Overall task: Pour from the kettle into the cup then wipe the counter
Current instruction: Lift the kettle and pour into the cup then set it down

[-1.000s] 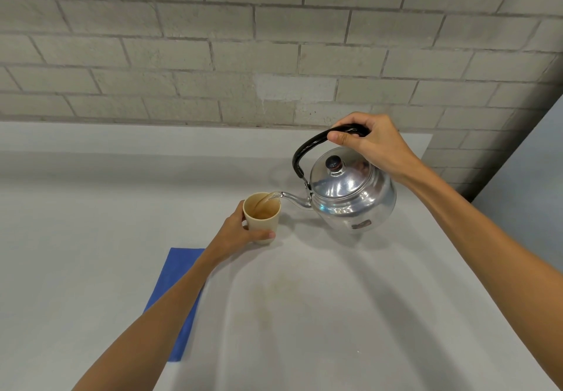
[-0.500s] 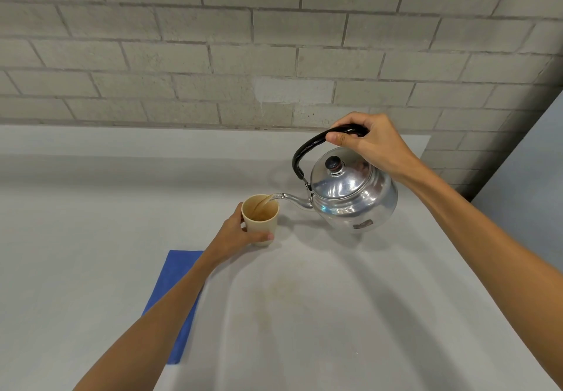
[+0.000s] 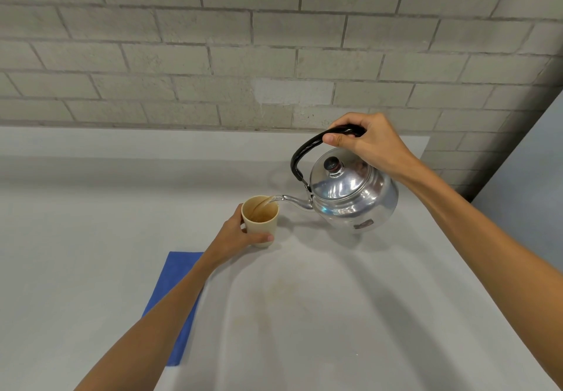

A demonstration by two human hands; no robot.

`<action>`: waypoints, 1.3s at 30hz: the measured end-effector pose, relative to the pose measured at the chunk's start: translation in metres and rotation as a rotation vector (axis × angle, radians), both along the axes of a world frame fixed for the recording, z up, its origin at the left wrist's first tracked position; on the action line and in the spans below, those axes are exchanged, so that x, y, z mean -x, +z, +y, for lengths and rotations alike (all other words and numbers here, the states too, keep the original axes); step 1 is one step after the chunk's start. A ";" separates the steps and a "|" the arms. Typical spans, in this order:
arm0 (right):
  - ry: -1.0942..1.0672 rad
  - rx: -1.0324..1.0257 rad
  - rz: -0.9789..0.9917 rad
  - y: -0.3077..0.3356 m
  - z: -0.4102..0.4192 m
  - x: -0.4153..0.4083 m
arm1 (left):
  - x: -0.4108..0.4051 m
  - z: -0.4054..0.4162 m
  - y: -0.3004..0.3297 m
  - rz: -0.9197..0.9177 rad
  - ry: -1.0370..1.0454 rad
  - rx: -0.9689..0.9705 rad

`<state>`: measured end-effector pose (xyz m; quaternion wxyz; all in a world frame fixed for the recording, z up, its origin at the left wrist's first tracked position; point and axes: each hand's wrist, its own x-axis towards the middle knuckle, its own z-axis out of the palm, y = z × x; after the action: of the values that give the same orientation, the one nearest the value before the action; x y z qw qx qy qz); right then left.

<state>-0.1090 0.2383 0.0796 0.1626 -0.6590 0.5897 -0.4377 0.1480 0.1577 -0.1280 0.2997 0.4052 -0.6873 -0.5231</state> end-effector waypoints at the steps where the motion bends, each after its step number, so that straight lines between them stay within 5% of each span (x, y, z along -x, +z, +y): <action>1: -0.002 -0.002 0.000 0.000 0.000 0.000 | 0.000 0.000 0.000 -0.001 0.000 0.002; 32: -0.003 0.001 0.024 -0.001 0.002 -0.002 | 0.000 0.002 0.003 -0.058 0.009 0.023; 39: -0.023 -0.002 -0.111 -0.012 0.000 0.004 | 0.000 0.006 0.004 -0.026 -0.003 0.011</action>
<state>-0.1130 0.2380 0.0680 0.1906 -0.6269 0.5875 -0.4749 0.1485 0.1633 -0.1238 0.2920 0.4092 -0.6948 -0.5143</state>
